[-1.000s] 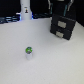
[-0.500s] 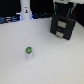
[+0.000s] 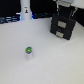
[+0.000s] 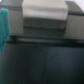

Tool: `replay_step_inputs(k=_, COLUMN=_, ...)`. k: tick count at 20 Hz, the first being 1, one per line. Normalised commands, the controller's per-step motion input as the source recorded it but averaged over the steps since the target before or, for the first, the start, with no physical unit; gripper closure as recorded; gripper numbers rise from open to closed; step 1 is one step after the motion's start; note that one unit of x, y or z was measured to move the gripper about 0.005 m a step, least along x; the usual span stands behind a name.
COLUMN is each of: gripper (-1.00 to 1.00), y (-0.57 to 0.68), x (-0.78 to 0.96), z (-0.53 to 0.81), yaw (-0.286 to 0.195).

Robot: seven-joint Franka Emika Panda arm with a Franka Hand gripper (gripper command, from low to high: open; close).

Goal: Open the kcup holder, insert the kcup into the holder, and close the kcup holder

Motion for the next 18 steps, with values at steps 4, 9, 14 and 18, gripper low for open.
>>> replay_step_inputs(k=4, gripper=-1.0, y=0.12, x=-0.35, z=-0.43, yaw=-0.119)
replay_step_inputs(k=9, gripper=-1.0, y=0.1, x=-0.42, z=-0.43, yaw=-0.09)
replay_step_inputs(k=14, gripper=-1.0, y=0.12, x=-0.45, z=-0.42, yaw=-0.055)
replay_step_inputs(k=18, gripper=-1.0, y=0.11, x=-0.45, z=-0.41, yaw=-0.039)
